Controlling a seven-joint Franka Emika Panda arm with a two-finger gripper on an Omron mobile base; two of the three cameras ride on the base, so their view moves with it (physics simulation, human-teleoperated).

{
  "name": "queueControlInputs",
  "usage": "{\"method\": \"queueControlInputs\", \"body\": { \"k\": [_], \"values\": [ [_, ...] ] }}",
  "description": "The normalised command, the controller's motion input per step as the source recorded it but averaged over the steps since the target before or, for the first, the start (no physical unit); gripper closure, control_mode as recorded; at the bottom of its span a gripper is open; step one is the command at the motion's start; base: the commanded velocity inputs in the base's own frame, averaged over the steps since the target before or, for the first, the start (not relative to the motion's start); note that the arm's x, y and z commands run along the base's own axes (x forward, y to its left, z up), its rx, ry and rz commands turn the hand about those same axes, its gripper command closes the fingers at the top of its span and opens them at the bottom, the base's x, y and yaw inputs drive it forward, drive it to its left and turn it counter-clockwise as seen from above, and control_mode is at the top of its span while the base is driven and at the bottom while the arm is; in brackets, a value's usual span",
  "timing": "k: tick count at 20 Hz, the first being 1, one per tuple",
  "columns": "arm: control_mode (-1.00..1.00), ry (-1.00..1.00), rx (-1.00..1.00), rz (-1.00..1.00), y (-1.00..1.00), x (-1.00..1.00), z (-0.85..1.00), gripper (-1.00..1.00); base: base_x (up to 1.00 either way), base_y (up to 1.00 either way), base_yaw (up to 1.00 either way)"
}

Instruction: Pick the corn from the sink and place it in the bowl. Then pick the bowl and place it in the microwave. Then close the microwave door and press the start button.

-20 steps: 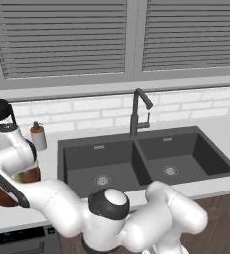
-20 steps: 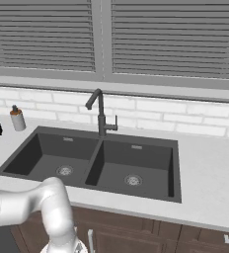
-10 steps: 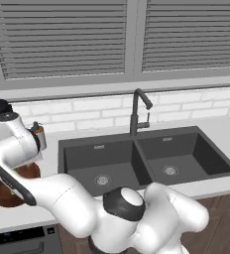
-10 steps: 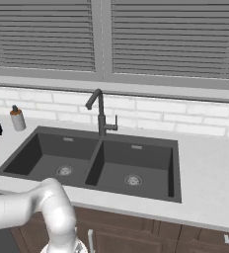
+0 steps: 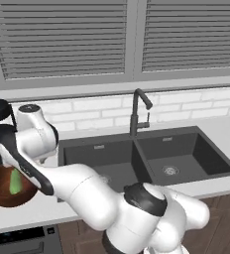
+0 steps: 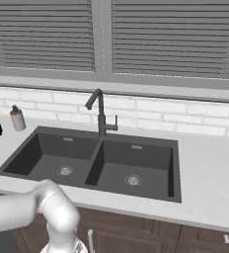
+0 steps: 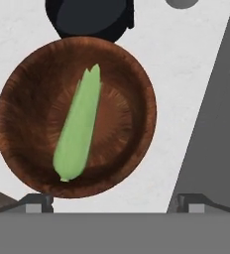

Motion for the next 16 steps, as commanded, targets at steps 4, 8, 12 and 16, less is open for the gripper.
{"method": "queueControlInputs", "body": {
  "k": [4,8,12,16],
  "values": [
    [-1.0,0.0,0.05,0.0,-0.1,0.0,-0.09,-1.0,0.0,0.0,0.0],
    [-1.0,0.0,0.1,0.0,-0.3,0.0,-0.17,-1.0,0.0,0.0,0.0],
    [-1.0,0.0,0.01,0.0,-0.12,0.0,-0.03,-1.0,0.0,0.0,0.0],
    [-1.0,0.04,0.0,-0.05,-0.02,0.0,-0.02,-1.0,0.0,0.0,0.0]
  ]
}}
